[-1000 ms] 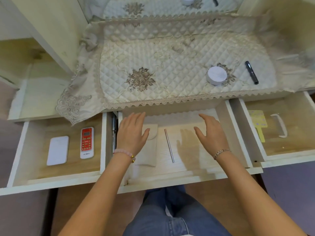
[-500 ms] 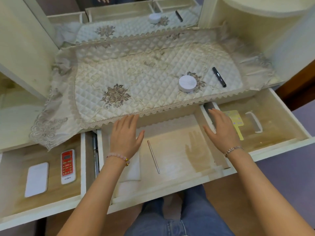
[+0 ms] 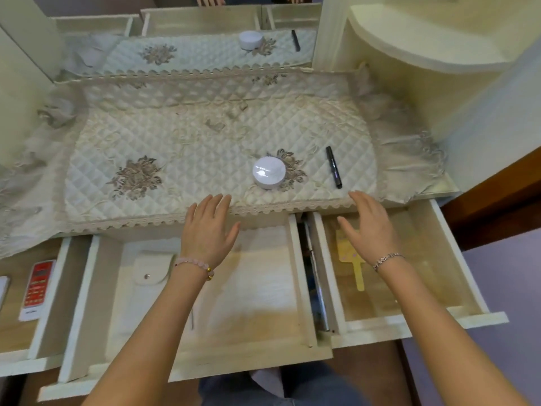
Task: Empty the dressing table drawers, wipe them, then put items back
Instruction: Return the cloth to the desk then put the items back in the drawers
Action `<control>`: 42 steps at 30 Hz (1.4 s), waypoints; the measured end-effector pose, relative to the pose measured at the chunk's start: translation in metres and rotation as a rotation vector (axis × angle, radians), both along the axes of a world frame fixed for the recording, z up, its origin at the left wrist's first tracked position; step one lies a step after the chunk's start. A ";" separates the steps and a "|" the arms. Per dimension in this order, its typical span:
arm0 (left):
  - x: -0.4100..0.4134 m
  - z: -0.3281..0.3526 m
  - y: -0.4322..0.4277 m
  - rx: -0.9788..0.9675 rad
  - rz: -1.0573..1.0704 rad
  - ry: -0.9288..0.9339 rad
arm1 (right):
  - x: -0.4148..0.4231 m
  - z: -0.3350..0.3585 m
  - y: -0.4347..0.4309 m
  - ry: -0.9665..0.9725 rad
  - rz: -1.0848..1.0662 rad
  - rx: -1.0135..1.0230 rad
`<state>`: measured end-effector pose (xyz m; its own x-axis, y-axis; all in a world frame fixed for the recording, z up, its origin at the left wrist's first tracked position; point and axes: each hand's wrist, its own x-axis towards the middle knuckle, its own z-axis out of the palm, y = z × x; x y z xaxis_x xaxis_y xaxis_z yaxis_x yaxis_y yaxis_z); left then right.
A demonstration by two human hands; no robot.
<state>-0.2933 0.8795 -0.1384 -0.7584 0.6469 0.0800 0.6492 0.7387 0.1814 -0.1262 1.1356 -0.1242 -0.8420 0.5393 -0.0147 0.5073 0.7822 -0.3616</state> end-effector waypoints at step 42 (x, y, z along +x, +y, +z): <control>-0.020 -0.010 0.088 0.732 0.495 -0.621 | -0.063 -0.035 0.027 -0.006 -0.234 -0.270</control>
